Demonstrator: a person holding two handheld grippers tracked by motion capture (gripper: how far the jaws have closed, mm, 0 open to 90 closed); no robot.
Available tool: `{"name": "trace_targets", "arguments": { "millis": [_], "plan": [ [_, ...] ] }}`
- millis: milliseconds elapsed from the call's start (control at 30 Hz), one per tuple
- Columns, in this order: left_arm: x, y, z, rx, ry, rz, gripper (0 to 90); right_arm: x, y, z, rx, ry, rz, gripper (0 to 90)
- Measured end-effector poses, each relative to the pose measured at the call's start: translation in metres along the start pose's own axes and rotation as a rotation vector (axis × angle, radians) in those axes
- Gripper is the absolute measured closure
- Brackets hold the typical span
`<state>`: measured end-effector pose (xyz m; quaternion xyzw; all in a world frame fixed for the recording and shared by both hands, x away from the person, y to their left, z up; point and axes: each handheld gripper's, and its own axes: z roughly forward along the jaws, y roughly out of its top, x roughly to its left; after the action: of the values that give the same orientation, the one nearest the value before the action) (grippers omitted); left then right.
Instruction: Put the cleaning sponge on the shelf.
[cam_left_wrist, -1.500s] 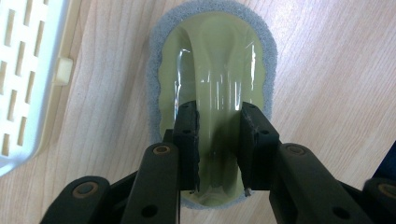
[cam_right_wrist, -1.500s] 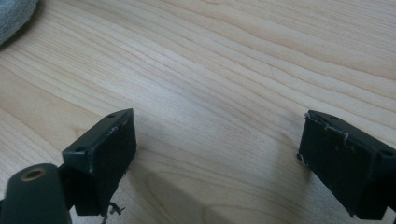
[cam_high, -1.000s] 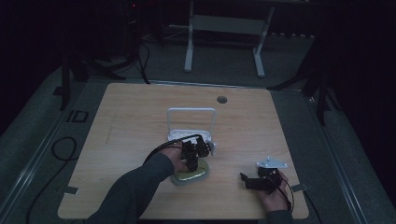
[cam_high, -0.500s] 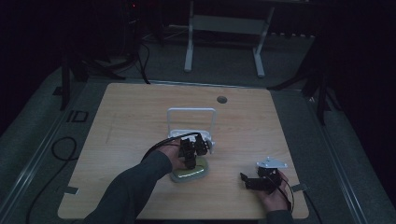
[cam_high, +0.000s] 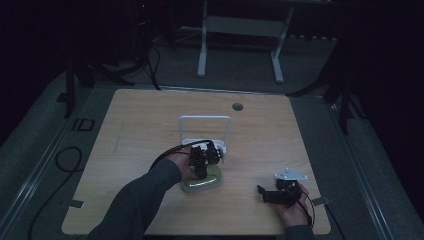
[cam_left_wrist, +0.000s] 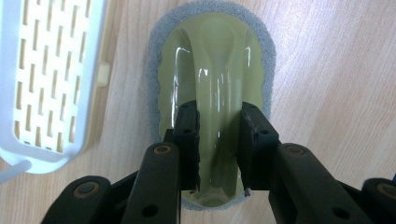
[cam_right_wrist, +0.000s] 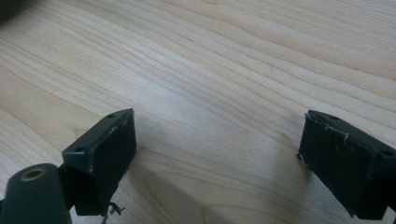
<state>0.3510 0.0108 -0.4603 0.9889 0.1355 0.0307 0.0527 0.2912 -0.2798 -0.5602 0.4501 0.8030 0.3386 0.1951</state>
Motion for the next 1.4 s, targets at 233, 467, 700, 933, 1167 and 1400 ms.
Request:
{"name": "trace_targets", "arguments": {
  "millis": [233, 467, 700, 933, 1167, 1400],
  "plan": [
    [0.002, -0.003, 0.000, -0.007, 0.010, 0.015, 71.7, 0.000, 0.000, 0.000, 0.000, 0.000, 0.001, 10.6],
    [0.003, -0.004, -0.001, -0.014, 0.028, 0.040, 71.7, 0.000, 0.000, 0.000, 0.000, -0.001, 0.001, 10.6],
    [0.005, -0.004, -0.003, -0.023, 0.037, 0.056, 71.8, 0.000, 0.000, 0.000, 0.000, -0.001, 0.002, 10.6],
    [0.007, -0.006, -0.003, -0.035, 0.050, 0.070, 71.8, 0.000, 0.000, 0.000, 0.000, -0.001, 0.000, 10.6],
    [0.009, -0.006, -0.002, -0.036, 0.059, 0.085, 71.8, 0.000, 0.000, 0.000, 0.000, -0.001, 0.000, 10.6],
    [0.011, -0.007, -0.002, -0.047, 0.079, 0.111, 71.8, 0.000, 0.000, 0.000, 0.000, -0.001, 0.000, 10.6]
  ]
}}
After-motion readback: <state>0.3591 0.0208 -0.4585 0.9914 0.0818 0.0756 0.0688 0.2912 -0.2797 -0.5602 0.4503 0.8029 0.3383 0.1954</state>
